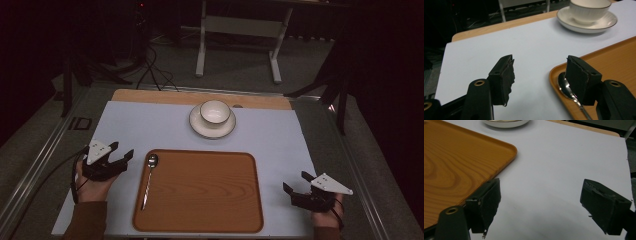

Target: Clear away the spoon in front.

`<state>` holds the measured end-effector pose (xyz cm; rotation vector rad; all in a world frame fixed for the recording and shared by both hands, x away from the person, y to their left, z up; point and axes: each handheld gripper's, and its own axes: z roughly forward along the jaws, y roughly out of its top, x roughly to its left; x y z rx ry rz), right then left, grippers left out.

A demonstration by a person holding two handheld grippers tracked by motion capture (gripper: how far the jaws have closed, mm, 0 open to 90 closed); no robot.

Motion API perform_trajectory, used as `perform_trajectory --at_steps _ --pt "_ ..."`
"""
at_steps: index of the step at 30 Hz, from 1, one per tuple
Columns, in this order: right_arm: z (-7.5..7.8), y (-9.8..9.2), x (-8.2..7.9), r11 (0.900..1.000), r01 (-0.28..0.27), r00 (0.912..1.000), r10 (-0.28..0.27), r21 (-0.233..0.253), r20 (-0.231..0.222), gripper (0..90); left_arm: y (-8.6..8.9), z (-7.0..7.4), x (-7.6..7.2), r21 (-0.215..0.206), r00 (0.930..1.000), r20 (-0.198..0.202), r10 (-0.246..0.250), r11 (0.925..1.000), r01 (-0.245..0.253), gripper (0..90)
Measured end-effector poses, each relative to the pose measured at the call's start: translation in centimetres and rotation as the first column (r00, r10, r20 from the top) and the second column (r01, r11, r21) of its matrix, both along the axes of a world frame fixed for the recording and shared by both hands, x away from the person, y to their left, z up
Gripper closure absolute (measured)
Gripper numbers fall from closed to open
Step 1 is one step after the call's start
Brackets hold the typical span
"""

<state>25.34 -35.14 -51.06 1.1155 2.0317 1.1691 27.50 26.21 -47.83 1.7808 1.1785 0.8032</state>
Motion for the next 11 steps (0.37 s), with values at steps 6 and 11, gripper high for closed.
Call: perform_trajectory --at_steps 6,11 --pt "-0.1 -0.1 0.1 1.000 0.003 1.0000 -0.003 -0.002 -0.007 16.5 0.3 -0.9 0.2 0.002 0.9997 -0.014 0.021 0.9998 -0.021 39.1" --pt "-0.1 -0.1 0.1 1.000 -0.001 1.0000 0.001 -0.005 -0.008 16.1 0.1 -1.5 0.7 0.017 0.9994 -0.022 0.028 0.9995 -0.027 39.1"
